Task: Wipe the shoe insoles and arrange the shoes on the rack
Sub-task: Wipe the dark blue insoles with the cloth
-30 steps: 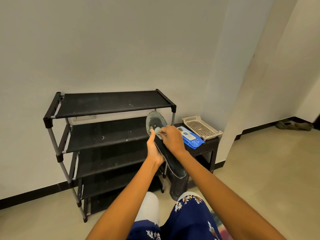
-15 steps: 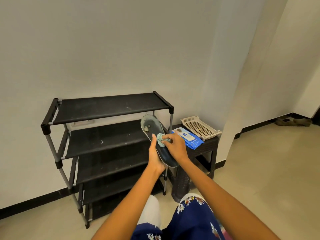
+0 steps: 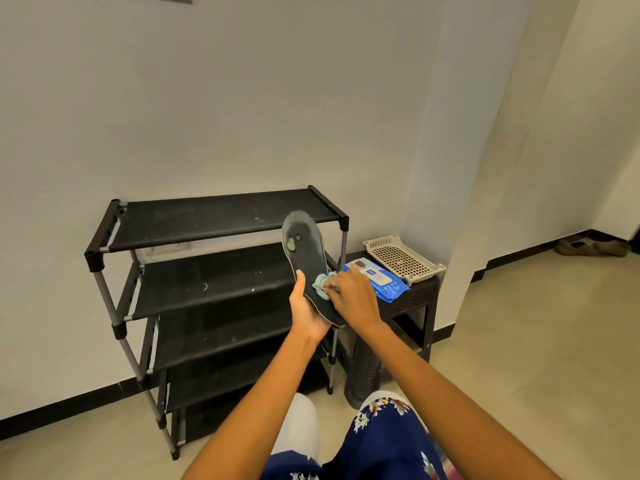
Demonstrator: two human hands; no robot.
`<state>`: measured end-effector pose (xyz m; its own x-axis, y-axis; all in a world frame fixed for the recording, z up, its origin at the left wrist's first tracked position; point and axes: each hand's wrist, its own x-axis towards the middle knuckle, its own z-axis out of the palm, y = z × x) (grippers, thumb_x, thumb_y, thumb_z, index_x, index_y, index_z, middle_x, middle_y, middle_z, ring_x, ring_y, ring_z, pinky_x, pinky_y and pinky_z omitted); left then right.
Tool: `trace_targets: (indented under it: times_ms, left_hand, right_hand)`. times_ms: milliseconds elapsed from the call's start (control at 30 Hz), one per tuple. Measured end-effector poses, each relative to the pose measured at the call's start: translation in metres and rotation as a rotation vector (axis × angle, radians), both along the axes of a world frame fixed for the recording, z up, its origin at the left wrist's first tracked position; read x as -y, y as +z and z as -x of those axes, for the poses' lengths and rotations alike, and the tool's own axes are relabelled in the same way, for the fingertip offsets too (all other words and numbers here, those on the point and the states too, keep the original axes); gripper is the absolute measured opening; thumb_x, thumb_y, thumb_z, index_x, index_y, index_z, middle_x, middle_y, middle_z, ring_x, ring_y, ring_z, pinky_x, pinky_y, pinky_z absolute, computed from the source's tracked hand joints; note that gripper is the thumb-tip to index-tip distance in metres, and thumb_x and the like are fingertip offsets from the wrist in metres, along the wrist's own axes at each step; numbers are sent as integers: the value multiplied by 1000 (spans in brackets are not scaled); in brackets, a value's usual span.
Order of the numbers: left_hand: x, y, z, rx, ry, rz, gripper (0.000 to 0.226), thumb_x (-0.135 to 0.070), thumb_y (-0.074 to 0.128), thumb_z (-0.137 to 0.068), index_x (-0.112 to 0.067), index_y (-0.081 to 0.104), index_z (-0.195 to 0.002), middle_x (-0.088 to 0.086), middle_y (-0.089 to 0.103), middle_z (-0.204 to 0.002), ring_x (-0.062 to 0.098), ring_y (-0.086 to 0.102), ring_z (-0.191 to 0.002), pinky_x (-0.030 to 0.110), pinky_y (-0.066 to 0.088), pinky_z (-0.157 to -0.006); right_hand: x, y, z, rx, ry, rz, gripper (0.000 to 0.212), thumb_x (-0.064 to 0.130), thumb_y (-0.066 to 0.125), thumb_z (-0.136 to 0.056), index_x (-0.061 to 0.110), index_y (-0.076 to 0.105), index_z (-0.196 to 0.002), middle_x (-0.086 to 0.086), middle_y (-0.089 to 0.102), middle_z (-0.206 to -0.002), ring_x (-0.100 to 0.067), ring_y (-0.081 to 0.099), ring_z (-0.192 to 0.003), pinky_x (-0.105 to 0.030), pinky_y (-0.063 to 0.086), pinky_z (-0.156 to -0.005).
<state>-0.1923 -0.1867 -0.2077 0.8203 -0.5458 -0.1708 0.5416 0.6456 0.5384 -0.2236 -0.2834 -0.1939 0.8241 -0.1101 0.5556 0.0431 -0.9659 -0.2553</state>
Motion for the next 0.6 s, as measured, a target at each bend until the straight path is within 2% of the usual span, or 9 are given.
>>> trace_targets:
  times_ms: [67,133,200,267,333,400,433,533,600]
  left_hand:
    - [-3,0,-7,-12,-8,2,64,-61,41,-89,-4,64,-105,17,69,-98,29,64,-93,42,48,-89]
    - [-11,-7,-14,-17,-46,4,64,-64,44,-86,-4,63,-102,14,66,-96,26,63,-89,40,47,-92]
    - [-14,-14,-13,-32,-30,13,62,-62,41,-88,-5,65,-95,12,67,-87,24,65,-79,38,52,-81]
    - [-8,-14,-6,-28,-49,18,63,-60,39,-91,-5,70,-94,15,68,-92,27,65,-85,40,51,-80]
    - [3,-7,5,-11,-66,-26,63,-59,37,-92,-6,71,-100,18,70,-98,30,63,-94,43,49,-83]
    - [7,1,6,5,-80,-62,61,-59,37,-92,-7,68,-103,17,71,-96,30,64,-93,42,49,-80]
    - [6,2,3,9,-81,-59,62,-61,39,-90,-7,66,-104,16,70,-96,29,64,-92,42,49,-81]
    - [-5,-7,-10,-22,-46,-63,67,-65,45,-85,-4,63,-108,14,66,-97,27,64,-90,42,47,-92]
    - [-10,-14,-15,-35,-53,-27,67,-64,46,-84,-4,64,-105,14,68,-94,26,66,-87,40,48,-91]
  right_hand:
    - [-6,-7,3,-1,94,-68,12,16,59,-88,14,71,-91,-3,65,-91,-8,44,-87,-22,39,-73]
    - [-7,-9,17,-59,244,-17,13,18,59,-88,15,71,-90,-2,63,-90,0,35,-85,-12,31,-70]
    - [0,-6,21,-146,330,140,15,19,57,-89,15,72,-89,-3,62,-88,-7,41,-85,-17,31,-69]
    - [4,-2,13,-146,205,232,19,18,53,-91,13,71,-93,-7,63,-90,-19,50,-89,-26,34,-68]
    - [4,4,5,-92,-23,21,21,16,51,-93,11,71,-94,-8,65,-93,-22,52,-95,-26,33,-67]
    - [-3,4,3,-22,-104,-136,19,15,53,-92,9,70,-89,-7,64,-90,-19,52,-96,-23,32,-67]
    - [-10,3,5,-9,-72,-148,18,15,53,-91,9,70,-86,-6,63,-87,-17,53,-92,-22,32,-67]
    - [-24,2,27,-68,196,-187,14,16,58,-87,11,71,-84,-4,63,-84,-8,48,-84,-19,36,-73]
    - [-21,1,31,-97,297,-117,13,17,60,-86,13,72,-84,-4,64,-82,-9,49,-80,-15,38,-78]
